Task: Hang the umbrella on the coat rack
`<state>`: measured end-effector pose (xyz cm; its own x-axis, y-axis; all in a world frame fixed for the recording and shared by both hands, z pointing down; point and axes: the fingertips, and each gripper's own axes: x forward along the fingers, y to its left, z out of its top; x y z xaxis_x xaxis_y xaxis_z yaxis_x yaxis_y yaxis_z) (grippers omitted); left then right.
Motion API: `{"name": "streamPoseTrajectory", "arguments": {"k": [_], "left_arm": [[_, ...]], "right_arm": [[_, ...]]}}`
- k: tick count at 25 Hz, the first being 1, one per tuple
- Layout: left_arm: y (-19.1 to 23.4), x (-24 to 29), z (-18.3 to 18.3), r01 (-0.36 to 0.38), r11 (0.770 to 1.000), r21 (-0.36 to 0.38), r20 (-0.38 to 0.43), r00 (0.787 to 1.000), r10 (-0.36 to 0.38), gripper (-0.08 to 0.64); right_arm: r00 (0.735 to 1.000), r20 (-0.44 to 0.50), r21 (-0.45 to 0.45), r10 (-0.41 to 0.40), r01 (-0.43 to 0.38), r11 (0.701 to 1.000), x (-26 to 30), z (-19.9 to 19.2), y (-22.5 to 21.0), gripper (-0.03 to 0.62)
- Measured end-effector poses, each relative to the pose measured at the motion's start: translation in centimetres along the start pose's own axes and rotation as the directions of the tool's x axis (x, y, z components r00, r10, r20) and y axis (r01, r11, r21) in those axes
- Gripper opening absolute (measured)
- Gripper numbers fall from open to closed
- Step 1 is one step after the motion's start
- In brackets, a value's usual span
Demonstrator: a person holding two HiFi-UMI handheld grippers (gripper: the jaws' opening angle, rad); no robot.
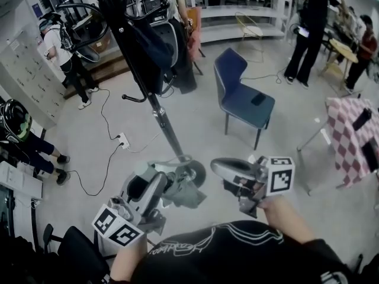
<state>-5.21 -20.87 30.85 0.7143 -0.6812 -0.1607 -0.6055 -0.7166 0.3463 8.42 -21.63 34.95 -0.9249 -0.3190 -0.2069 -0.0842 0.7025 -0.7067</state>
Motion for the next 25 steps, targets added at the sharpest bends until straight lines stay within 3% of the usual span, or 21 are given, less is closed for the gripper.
{"name": "streamPoseTrajectory", "arguments": {"k": [4,7,9,14,17,20,25], "left_arm": [[-0.5,0.7,0.5,-0.014,0.999,0.036,0.035,0.999,0.013,0.160],[-0.5,0.9,0.6,-0.013,0.998,0.057,0.042,0.999,0.011,0.160],[-0.4,0.9,0.4,-0.010,0.998,0.056,0.039,0.999,0.007,0.160],[0.8,1.4,-0.5,0.018,0.999,0.032,0.018,1.000,-0.018,0.160],[1.8,1.8,-0.9,0.029,0.999,0.024,0.007,1.000,-0.030,0.160],[2.8,2.4,-0.9,0.040,0.998,0.039,-0.007,0.999,-0.040,0.160],[4.6,3.3,-0.6,0.047,0.998,0.034,-0.021,0.999,-0.046,0.160]], "right_arm": [[0.995,-0.031,0.033,0.094,-0.093,0.995,0.1,0.7,-0.1,0.017],[0.982,-0.052,0.074,0.182,-0.178,0.981,0.8,0.8,0.0,0.168],[0.974,-0.053,0.137,0.219,-0.210,0.968,1.5,0.7,-0.3,0.187],[0.960,-0.059,0.297,0.273,-0.245,0.923,3.4,0.4,-2.1,0.189],[0.961,-0.079,0.336,0.264,-0.224,0.915,4.9,0.0,-3.2,0.189],[0.957,-0.058,0.392,0.285,-0.241,0.888,6.2,0.4,-4.0,0.189],[0.948,-0.042,0.400,0.315,-0.274,0.875,7.6,1.8,-5.2,0.177]]}}
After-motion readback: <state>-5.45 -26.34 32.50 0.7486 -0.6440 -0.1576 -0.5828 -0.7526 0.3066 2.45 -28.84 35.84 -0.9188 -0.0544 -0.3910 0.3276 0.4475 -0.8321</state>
